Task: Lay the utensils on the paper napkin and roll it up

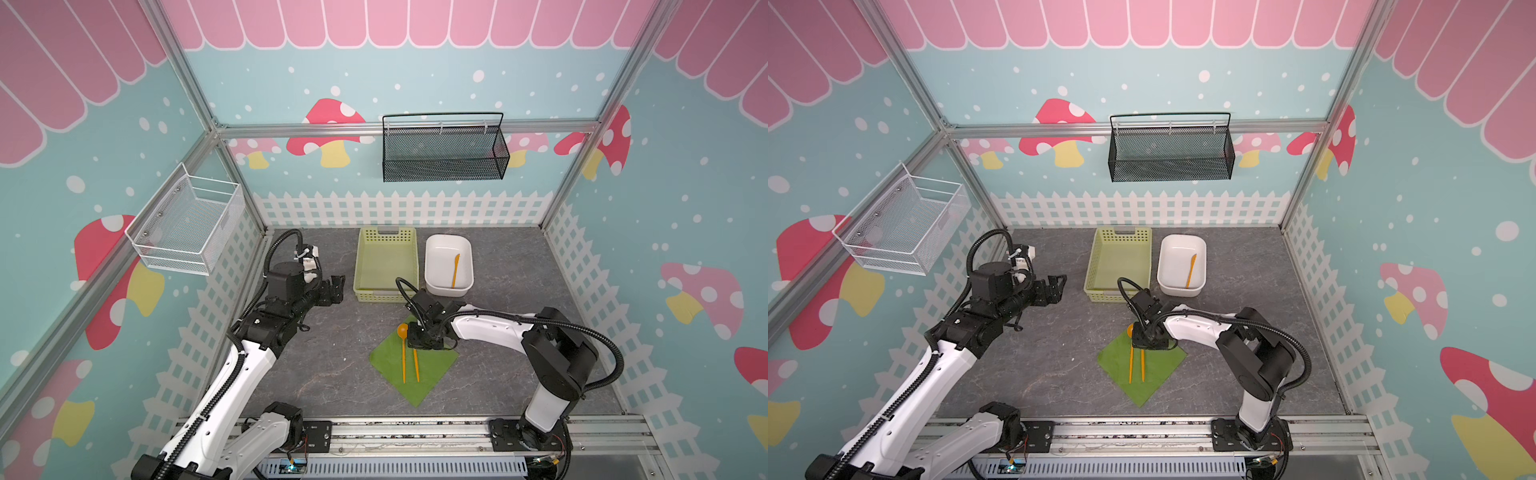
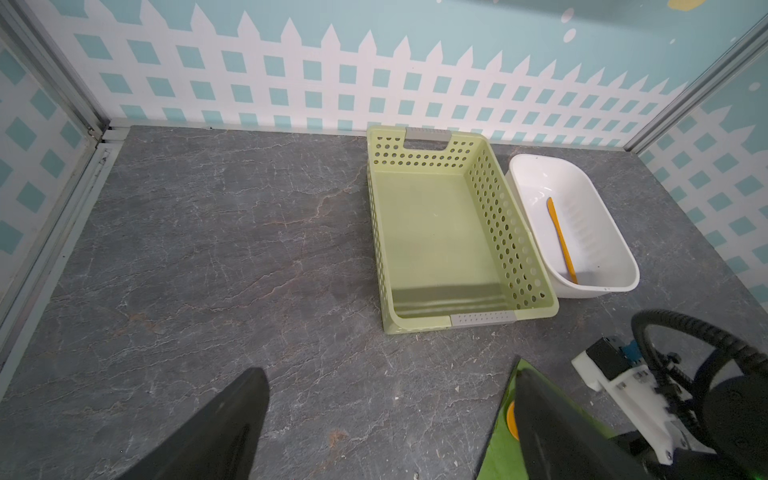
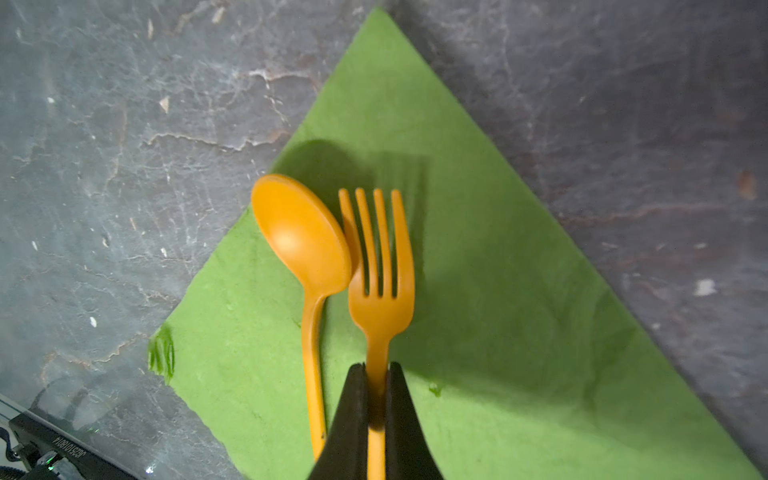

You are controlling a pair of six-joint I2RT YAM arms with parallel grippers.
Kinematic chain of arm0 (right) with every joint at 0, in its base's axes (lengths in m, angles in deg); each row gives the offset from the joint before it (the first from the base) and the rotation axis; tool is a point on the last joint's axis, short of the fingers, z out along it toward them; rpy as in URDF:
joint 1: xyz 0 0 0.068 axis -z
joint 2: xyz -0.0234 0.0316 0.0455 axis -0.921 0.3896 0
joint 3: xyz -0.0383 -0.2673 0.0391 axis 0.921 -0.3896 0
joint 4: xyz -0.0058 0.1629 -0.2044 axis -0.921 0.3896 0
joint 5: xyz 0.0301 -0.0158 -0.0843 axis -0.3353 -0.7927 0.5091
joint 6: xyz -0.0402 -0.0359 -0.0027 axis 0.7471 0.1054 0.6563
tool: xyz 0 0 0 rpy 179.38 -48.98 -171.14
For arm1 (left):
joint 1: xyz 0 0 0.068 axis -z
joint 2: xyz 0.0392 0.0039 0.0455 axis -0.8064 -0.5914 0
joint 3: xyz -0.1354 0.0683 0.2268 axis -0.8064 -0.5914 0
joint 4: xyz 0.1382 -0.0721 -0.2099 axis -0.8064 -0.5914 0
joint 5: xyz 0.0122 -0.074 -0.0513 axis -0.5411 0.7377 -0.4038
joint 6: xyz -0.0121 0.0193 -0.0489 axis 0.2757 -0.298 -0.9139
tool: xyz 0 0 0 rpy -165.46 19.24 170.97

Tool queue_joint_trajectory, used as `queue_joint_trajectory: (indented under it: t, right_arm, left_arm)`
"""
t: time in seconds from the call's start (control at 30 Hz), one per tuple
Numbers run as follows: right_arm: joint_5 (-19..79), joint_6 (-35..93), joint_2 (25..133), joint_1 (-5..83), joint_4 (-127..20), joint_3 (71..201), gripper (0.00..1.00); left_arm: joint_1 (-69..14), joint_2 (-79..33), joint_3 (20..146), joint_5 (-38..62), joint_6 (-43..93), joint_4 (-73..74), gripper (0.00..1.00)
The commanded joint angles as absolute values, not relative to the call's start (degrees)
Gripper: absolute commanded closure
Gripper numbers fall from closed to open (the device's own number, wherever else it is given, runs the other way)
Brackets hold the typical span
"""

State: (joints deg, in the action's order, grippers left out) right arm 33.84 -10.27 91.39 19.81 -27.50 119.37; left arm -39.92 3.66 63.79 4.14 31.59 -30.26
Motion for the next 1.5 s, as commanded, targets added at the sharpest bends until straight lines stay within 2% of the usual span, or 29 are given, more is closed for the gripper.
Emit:
queue_joint_trajectory:
  t: [0.0,0.63,1.1,1.47]
  right_arm:
    - [34.1,-10.8,92.4,19.4,-27.3,120.4,0.94]
    - [32.6,-12.5,93.5,19.3,-29.5,119.4,0.91]
    - [32.5,-13.1,92.7,19.2,-29.5,118.8,0.81]
    - [30.7,-13.1,91.5,18.7,-28.2,117.9,0.80]
  left_arm:
    - [-40.3,4.4,63.3,4.7,31.6,-30.6,0.06]
    - [-40.4,4.2,63.2,4.7,31.6,-30.6,0.06]
    - [-40.4,4.2,63.2,4.8,31.5,-30.6,0.06]
    - [-40.4,4.0,63.2,4.9,31.5,-30.6,0.06]
